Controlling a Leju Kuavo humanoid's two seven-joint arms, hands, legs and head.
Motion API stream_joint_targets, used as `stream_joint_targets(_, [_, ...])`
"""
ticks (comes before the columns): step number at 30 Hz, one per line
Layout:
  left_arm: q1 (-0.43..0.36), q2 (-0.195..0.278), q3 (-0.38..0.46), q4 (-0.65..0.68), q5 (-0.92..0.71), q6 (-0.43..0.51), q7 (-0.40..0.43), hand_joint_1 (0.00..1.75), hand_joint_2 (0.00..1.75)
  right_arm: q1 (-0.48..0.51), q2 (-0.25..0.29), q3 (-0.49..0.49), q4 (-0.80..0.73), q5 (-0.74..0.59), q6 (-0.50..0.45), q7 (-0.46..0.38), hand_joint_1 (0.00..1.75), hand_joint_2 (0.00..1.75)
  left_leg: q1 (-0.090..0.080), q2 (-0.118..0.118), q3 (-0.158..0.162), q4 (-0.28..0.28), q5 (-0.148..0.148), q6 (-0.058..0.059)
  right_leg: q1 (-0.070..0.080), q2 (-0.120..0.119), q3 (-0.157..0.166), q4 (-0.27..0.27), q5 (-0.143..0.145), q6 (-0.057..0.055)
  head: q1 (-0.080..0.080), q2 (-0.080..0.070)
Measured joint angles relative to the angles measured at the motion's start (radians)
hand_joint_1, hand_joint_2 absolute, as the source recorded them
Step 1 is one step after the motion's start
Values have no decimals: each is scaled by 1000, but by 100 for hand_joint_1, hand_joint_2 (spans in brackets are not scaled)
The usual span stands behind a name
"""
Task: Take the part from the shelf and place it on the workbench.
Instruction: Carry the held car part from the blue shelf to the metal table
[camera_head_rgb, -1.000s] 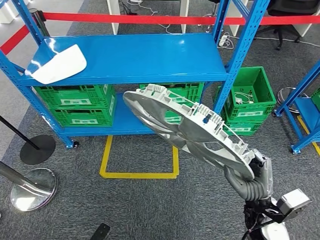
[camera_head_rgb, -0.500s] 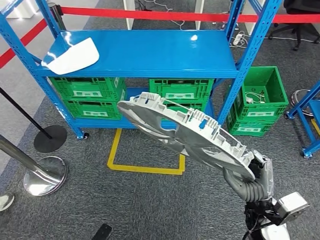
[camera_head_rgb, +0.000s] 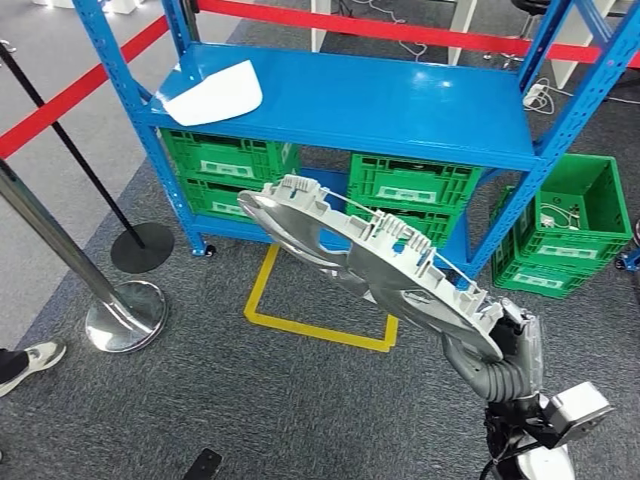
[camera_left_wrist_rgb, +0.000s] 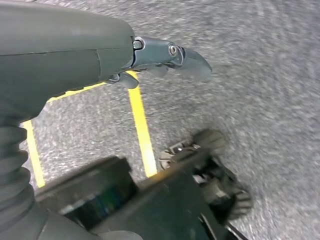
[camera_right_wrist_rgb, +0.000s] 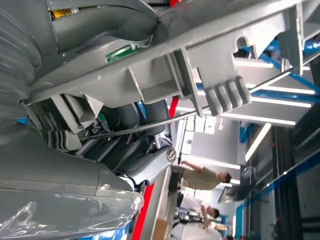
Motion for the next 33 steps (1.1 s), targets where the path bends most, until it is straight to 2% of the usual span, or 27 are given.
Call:
stream_joint_targets(1, [0, 1, -1, 0, 0, 0, 0, 0, 175, 0, 0, 0, 0, 0, -1, 0, 175, 175, 2, -10, -2, -1, 4, 7, -2, 23, -15, 35, -24, 4, 1, 0])
stream_joint_targets(3, [-1, 1, -2, 0, 0, 0, 0, 0, 175, 2, 0, 0, 0, 1, -2, 0, 175, 175, 3, -33, -7, -1, 8, 16, -4, 73, -71, 165, -95, 8, 5, 0])
stream_joint_targets(4, [-2, 1, -2, 0, -1, 0, 0, 0, 175, 3, 0, 0, 0, 1, -3, 0, 175, 175, 2, -45, -9, -1, 10, 17, -4, 80, -102, 235, -123, 7, 5, 0])
stream_joint_targets(5, [-1, 1, -2, 0, -1, 0, 0, 0, 175, 4, 0, 1, 0, 2, -3, 0, 175, 175, 2, -57, -10, 0, 11, 18, -4, 83, -122, 280, -134, 7, 5, 0])
stream_joint_targets(6, [0, 2, -2, 0, -1, -1, 0, 0, 175, 5, 0, 1, 0, 2, -4, 0, 175, 175, 2, -70, -11, 0, 12, 18, -4, 84, -126, 288, -126, 6, 5, 0])
stream_joint_targets(7, [1, 2, -2, 0, -1, -1, 0, 0, 175, 6, 0, 1, 0, 2, -4, 0, 175, 175, 3, -84, -11, 1, 13, 17, -5, 86, -109, 253, -100, 5, 5, 0])
stream_joint_targets(8, [1, 2, -2, 0, -1, -1, 0, 0, 175, 6, 0, 1, 0, 2, -5, 0, 175, 175, 4, -97, -11, 1, 14, 15, -7, 94, -77, 188, -62, 5, 5, 0])
stream_joint_targets(10, [-1, 2, -2, 0, -1, -1, 0, 0, 175, 6, 0, 1, 0, 2, -5, 0, 175, 175, 4, -123, -15, 6, 16, 7, -15, 137, -12, 55, -14, 5, 5, 0])
stream_joint_targets(11, [-2, 2, -2, 0, -1, -1, 0, 0, 175, 6, 0, 1, -1, 2, -6, -1, 175, 175, 5, -133, -21, 9, 18, 1, -17, 154, 6, 18, -7, 4, 5, 0])
stream_joint_targets(12, [-1, 2, -2, 0, -1, -1, 0, 0, 175, 6, 0, 1, -1, 2, -6, -1, 175, 175, 6, -143, -29, 11, 21, -6, -17, 164, 11, 7, -10, 3, 4, 0])
stream_joint_targets(14, [2, 3, -2, 0, 0, -1, 0, 0, 175, 5, 0, 1, -3, 3, -6, -1, 175, 175, 11, -156, -42, 12, 27, -18, -15, 147, 7, 7, -7, -6, 4, 0])
stream_joint_targets(15, [4, 4, -2, 1, 1, -1, 0, 0, 175, 4, 1, 1, -3, 3, -7, -1, 175, 175, 10, -144, -48, 20, 21, -24, -15, 137, 6, 7, -5, -13, 2, 0])
stream_joint_targets(16, [5, 4, -2, 1, 2, -1, 0, 0, 175, 4, 1, 1, -4, 3, -7, -1, 175, 175, 9, -122, -62, 45, 4, -30, -15, 124, 6, 5, -3, -19, -1, 0])
stream_joint_targets(18, [1, 3, -2, 1, 6, 1, 0, 0, 175, 4, 2, 1, -5, 3, -7, -1, 175, 175, 5, -64, -115, 157, -57, -38, -13, 96, 6, 3, -1, -28, -8, 0])
stream_joint_targets(19, [-1, 3, -2, 1, 8, 4, 0, 0, 175, 5, 2, 0, -6, 3, -7, -1, 175, 175, 6, -49, -148, 227, -87, -40, -11, 81, 5, 3, -1, -30, -9, 0])
stream_joint_targets(20, [-2, 2, -2, 1, 12, 8, 0, 0, 175, 5, 2, 0, -6, 3, -8, -1, 175, 175, 7, -42, -174, 283, -106, -41, -10, 68, 5, 3, -1, -31, -9, 0])
stream_joint_targets(21, [-1, 1, -2, 1, 16, 14, 0, 0, 175, 5, 2, 0, -6, 3, -8, -1, 175, 175, 7, -40, -185, 308, -108, -40, -8, 54, 5, 3, -2, -31, -9, 0])
stream_joint_targets(22, [-1, 1, -2, 1, 21, 24, 0, 0, 175, 5, 2, 0, -6, 3, -9, -1, 175, 175, 7, -38, -176, 296, -93, -38, -7, 42, 5, 3, -2, -32, -9, 0])
stream_joint_targets(23, [0, 1, -1, 1, 29, 34, 1, 0, 175, 5, 2, 0, -6, 3, -10, -1, 175, 175, 6, -33, -149, 247, -64, -35, -6, 30, 6, 3, -2, -31, -9, 0])
stream_joint_targets(25, [-3, 1, 0, 1, 38, 55, 4, 0, 175, 5, 2, 0, -7, 4, -11, -1, 175, 175, -1, 7, -71, 109, -8, -26, -2, 10, 7, 5, -5, -28, -10, 0])
stream_joint_targets(26, [-6, 1, 1, 1, 39, 63, 6, 0, 175, 5, 2, 0, -8, 4, -12, -1, 175, 175, -6, 27, -45, 58, 6, -21, 1, 1, 7, 6, -7, -24, -10, 0])
stream_joint_targets(27, [-8, 0, 1, 1, 39, 71, 7, 0, 175, 5, 2, 0, -8, 5, -12, -1, 175, 175, -10, 40, -32, 30, 11, -16, 4, -9, 7, 7, -8, -20, -9, 0])
stream_joint_targets(28, [-10, 0, 1, 1, 40, 78, 9, 0, 175, 5, 2, 0, -8, 5, -13, -1, 175, 175, -13, 40, -30, 19, 10, -13, 7, -19, 7, 7, -9, -16, -9, 0])
stream_joint_targets(29, [-9, 0, 1, 1, 41, 83, 11, 0, 175, 5, 2, 1, -8, 5, -13, 0, 175, 175, -13, 26, -34, 19, 11, -7, 6, -31, 8, 6, -10, -12, -8, 0])
stream_joint_targets(30, [-8, 1, 1, 1, 44, 88, 13, 0, 175, 4, 2, 1, -8, 5, -13, 0, 175, 175, -12, 14, -35, 17, 14, -2, 4, -30, 8, 9, -16, -7, -7, 0])
stream_joint_targets(31, [-7, 2, 1, 1, 47, 91, 17, 0, 175, 4, 2, 1, -9, 5, -13, 0, 175, 175, -11, 1, -35, 15, 16, 4, 2, -13, 2, 24, -29, -2, -6, 0])
stream_joint_targets(33, [-8, 2, 1, 1, 49, 96, 20, 0, 175, 6, 2, 1, -9, 5, -14, 0, 175, 175, -6, -23, -35, 12, 20, 13, -1, 44, -38, 115, -83, 4, -2, 0])
